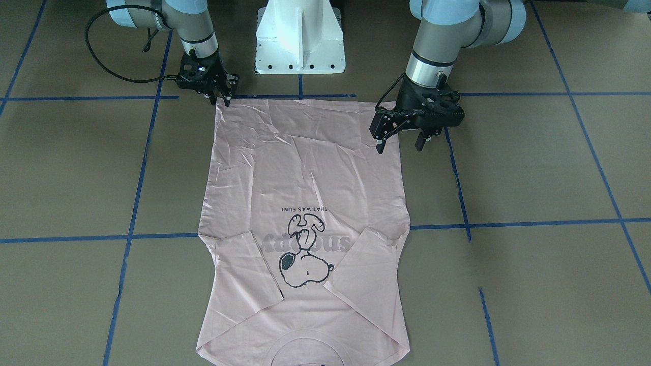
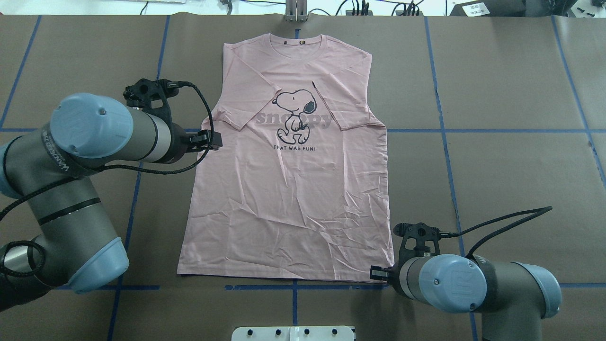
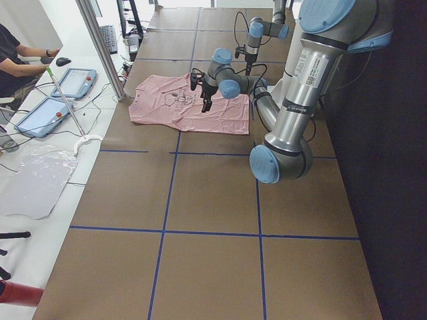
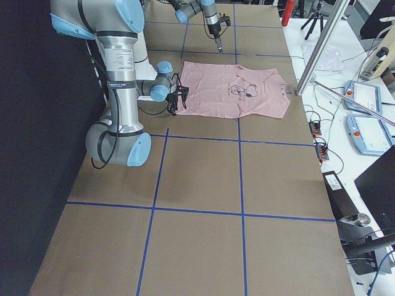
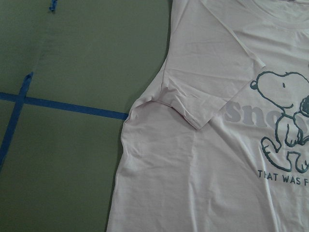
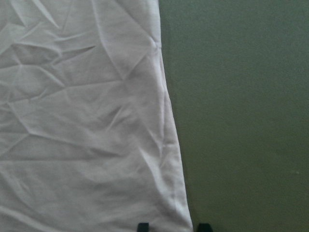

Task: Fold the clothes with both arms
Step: 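Grasp the hem corner with the right gripper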

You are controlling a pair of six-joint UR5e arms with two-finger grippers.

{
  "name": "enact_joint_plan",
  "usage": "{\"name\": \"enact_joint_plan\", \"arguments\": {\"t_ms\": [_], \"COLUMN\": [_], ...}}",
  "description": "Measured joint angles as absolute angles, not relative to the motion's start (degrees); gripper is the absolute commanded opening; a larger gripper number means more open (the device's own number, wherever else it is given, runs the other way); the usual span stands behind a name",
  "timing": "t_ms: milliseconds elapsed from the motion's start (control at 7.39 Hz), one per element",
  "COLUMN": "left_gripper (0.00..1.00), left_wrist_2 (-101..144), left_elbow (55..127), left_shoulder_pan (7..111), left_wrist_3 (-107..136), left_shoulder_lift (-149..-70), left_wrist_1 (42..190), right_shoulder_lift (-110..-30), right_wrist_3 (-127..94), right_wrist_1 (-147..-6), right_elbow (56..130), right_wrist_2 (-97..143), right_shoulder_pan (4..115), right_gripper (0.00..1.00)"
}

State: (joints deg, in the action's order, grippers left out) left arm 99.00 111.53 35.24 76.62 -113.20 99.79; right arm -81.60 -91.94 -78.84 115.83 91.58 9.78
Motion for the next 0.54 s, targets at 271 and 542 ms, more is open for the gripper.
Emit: {"name": "enact_joint_plan", "arguments": {"t_ms": [271,542], "left_gripper": [1.0,1.0], "left_wrist_2": [99.05,99.11], "left_elbow": [111.53,111.52], "left_shoulder_pan": [35.25,35.25], "left_wrist_3": [76.58,76.57], "left_shoulder_lift": [-113.25,-113.15], "left_wrist_1": [99.76,99.76], "right_shoulder_lift": [-81.57,-81.59], "right_wrist_3": [-91.88,-91.9], "right_wrist_1": [-78.84,-78.82], "right_elbow": [116.05,116.29], "right_wrist_2": [91.58,91.53], "right_shoulder_pan": [9.82,9.87], "right_gripper": [0.0,0.0]}}
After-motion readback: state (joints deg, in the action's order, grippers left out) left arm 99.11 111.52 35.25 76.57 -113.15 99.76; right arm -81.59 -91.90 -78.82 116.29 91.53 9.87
